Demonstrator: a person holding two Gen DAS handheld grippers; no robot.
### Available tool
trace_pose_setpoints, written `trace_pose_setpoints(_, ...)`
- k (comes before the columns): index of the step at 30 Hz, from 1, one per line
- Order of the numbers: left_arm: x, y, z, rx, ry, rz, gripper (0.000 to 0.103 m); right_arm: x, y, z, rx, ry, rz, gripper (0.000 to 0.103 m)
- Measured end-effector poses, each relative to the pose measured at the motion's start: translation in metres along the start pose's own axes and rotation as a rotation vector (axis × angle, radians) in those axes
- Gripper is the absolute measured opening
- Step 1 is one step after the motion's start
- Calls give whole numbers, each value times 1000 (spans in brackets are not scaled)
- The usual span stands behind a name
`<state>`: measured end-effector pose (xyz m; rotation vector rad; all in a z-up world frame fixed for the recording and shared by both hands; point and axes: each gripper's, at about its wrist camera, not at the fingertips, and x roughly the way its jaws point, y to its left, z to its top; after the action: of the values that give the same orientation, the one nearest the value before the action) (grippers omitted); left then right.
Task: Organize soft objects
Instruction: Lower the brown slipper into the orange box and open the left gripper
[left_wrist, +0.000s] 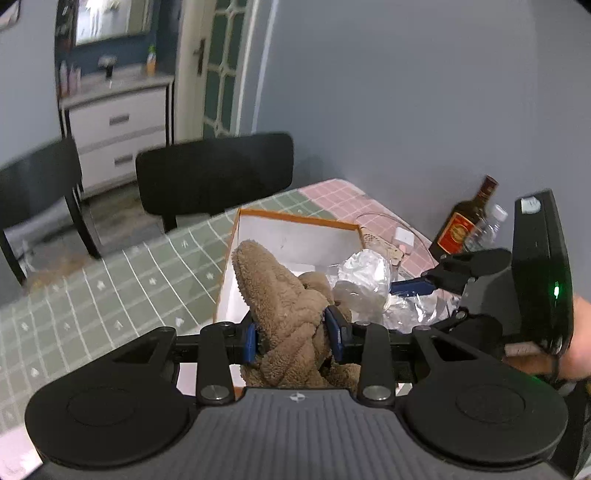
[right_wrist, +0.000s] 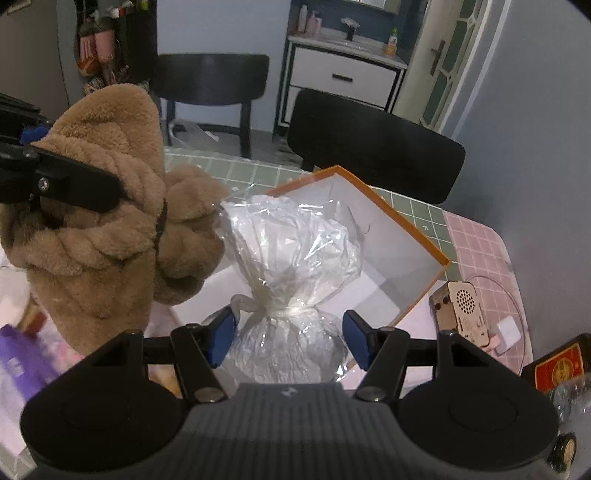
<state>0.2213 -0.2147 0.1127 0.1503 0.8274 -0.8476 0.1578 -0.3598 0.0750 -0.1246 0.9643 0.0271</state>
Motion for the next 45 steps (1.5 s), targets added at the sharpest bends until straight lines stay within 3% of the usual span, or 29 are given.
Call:
trace_pose_setpoints(11,95,18,-3,-36,133,47,41,85,-18,3,0,116,5,62)
trace_pose_setpoints(25,141,1,-13,89,212,160,41,139,-12,-9,-96,209,-22,63)
trace_pose_setpoints(34,140,-7,-9,105,187,187,46,138,-15,-9,-94,205,-19,68)
trace_pose_setpoints(36,134,-7,-5,95,171,189,52,137,-15,-9,-98,203,-23,69)
trace_pose_setpoints(45,113,-14,-1,113,157,202,53,115,-10,-1,-103,169,-42,72)
